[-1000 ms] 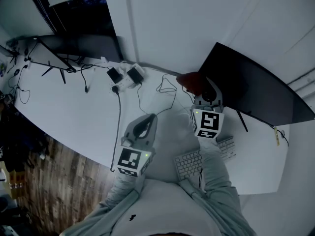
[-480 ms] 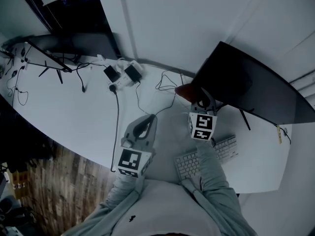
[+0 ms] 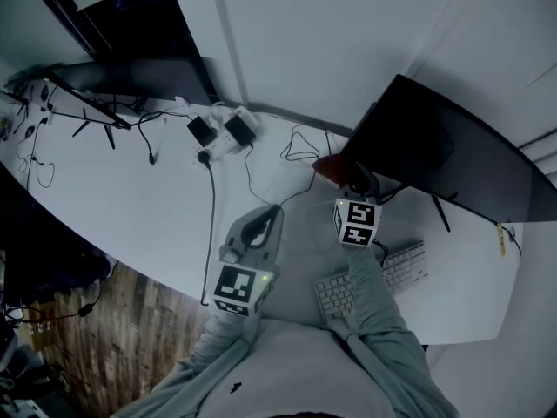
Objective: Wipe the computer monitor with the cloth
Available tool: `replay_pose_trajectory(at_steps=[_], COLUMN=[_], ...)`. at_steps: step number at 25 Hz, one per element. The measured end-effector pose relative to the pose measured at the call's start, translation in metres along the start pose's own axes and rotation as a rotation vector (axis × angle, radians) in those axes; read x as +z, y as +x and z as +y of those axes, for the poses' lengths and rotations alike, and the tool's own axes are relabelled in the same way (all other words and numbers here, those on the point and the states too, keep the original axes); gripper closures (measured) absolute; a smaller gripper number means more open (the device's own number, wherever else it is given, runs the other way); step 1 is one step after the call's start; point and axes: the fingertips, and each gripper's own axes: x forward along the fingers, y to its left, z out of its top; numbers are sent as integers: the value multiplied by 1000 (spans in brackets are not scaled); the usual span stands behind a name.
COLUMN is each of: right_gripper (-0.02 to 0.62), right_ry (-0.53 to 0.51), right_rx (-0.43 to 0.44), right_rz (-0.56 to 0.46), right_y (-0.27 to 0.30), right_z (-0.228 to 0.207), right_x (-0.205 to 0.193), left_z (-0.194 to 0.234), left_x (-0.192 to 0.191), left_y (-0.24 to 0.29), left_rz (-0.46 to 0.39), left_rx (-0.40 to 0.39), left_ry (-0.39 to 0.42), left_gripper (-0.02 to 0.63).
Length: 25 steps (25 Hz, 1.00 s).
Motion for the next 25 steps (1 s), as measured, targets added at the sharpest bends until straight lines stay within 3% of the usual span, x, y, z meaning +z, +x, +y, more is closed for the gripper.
replay_pose_trajectory(at_steps=[12,25], right_gripper=[559,559], right_ry=[19,83], right_rx=[-26,-72], right_rz=[9,61], right_y=[-6,-44], right_z=[-13,-93], right_x=[-1,-24], left_z=[-14,-83], left_x=[0,-1], left_y=[2,24], left_rz=[4,22], left_rx=[-23,-49], left_ry=[0,-15], left_gripper=[584,584])
